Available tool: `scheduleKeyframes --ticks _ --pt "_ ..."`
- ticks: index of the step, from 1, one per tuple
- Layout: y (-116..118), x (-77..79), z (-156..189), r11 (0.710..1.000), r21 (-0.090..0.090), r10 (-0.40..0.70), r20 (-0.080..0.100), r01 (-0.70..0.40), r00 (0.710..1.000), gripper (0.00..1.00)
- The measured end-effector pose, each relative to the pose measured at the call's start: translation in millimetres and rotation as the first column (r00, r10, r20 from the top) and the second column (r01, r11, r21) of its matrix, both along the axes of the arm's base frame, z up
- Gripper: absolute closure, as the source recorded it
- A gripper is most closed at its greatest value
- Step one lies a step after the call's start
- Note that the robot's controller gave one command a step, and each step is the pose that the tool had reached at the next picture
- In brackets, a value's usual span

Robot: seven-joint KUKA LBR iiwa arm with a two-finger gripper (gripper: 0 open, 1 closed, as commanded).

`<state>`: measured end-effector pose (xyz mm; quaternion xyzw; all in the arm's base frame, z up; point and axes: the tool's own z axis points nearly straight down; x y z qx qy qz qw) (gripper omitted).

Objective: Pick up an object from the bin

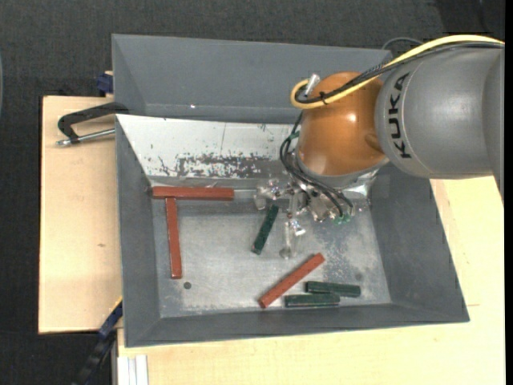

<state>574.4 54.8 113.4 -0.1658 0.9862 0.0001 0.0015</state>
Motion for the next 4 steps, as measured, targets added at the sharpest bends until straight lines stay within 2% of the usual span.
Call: scheduleKeyframes --ticks 1,2,3,4 --pt "-15 20.2 -39 0.977 0.001 0.211 0.002 -0.211 0.977 1.00" --pt "-15 20.1 -39 0.977 0.002 0.211 0.002 -0.211 0.977 1.00" --pt "-21 4.7 111 0.990 0.000 0.140 0.004 -0.140 0.990 1.00" --pt "-21 4.5 110 0.990 0.001 0.140 0.004 -0.140 0.990 1.00"
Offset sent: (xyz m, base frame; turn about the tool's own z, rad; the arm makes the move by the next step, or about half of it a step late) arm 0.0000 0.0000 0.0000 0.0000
